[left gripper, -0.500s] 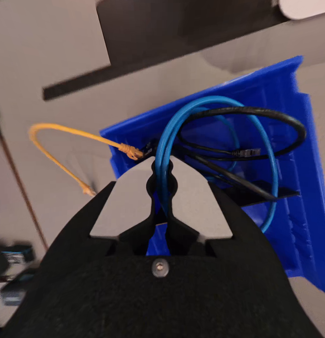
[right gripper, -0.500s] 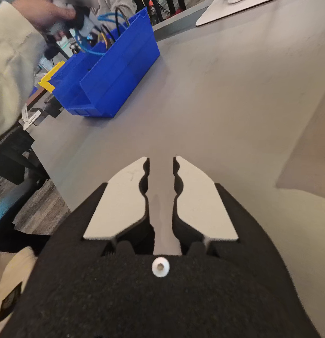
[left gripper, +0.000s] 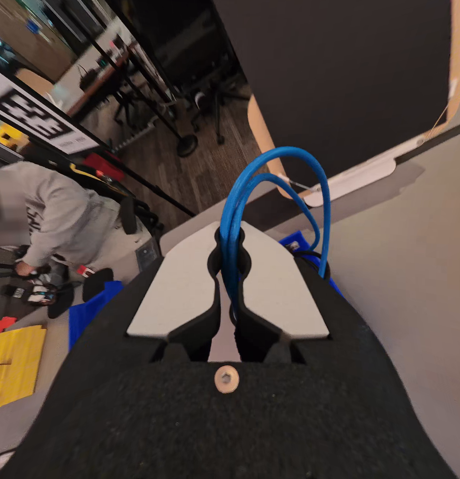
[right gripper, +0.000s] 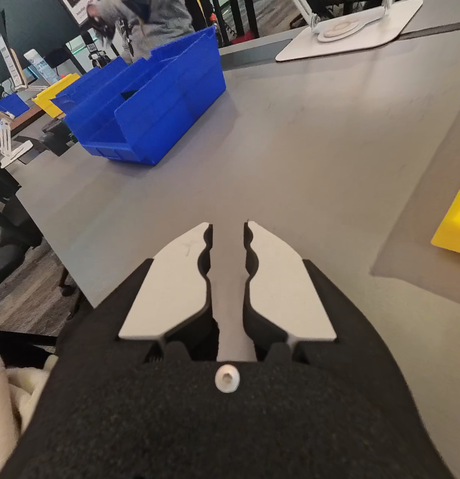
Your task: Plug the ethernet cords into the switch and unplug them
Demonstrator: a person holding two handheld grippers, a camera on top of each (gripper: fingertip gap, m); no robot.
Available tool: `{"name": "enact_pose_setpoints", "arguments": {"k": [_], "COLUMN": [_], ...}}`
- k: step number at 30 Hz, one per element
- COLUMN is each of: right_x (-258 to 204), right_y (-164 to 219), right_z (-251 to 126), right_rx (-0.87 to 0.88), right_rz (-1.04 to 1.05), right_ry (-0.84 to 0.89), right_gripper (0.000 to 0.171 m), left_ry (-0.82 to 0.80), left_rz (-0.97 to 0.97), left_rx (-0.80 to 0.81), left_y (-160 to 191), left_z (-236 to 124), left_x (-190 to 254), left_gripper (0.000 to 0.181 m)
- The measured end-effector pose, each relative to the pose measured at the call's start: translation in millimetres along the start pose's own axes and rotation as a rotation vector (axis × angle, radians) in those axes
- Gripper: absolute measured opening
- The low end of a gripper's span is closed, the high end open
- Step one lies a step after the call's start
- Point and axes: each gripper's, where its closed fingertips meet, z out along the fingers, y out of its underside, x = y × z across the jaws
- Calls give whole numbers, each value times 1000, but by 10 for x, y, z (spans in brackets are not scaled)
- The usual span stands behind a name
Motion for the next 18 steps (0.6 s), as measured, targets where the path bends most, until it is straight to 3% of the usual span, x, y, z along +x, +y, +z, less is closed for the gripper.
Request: {"name": "enact_pose_setpoints", "arguments": {"k": [8,13,18], "right_x": [-126,-145,-184], "right_y": [-114,-125,-151], "right_z": [-62,-67,-84], "right_rx": [55,59,70], "right_rz": [-130,-140,-181], "right_ry": [0,1,5], "right_gripper": [25,24,24], "left_ry": [-172,-251,-165], "left_rz": [-7,-54,-119], "left_rx": [199,308,420], "left_y": [-1129,-1635,-1996], "left_z": [-1475,-2422,-3171], "left_x": [-534,-863,-829], "left_gripper": [7,6,6]}}
